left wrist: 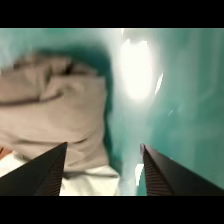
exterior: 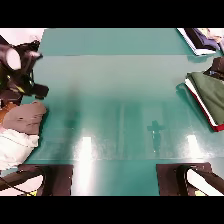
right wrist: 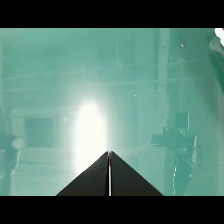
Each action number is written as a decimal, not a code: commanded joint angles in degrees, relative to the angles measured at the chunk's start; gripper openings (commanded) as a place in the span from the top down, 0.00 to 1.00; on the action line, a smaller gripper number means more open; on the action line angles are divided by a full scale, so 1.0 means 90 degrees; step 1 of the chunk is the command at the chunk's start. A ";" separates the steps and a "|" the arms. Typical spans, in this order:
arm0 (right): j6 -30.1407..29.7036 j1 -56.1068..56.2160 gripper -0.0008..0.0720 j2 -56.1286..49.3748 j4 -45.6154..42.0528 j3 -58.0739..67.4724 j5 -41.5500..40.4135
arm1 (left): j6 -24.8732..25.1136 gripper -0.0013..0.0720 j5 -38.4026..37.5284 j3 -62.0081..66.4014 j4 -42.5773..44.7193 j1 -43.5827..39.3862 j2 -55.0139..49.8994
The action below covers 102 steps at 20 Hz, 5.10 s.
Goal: Fold the shirts.
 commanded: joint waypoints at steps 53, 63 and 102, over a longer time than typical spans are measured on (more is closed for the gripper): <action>-0.0051 0.0005 0.95 0.0561 0.0049 0.0019 -0.0945 | 0.1722 0.20 0.2465 0.4209 -0.5054 -0.3111 -0.2297; -0.0051 0.0005 0.95 0.0554 0.0032 0.0017 -0.0945 | 0.1166 0.25 -0.0359 0.2771 -0.4532 -0.0964 -0.1328; -0.1579 0.2487 0.14 0.0216 0.2064 -0.3968 -0.2086 | 0.0816 0.95 0.1409 -0.0151 -0.3589 -0.1292 0.1396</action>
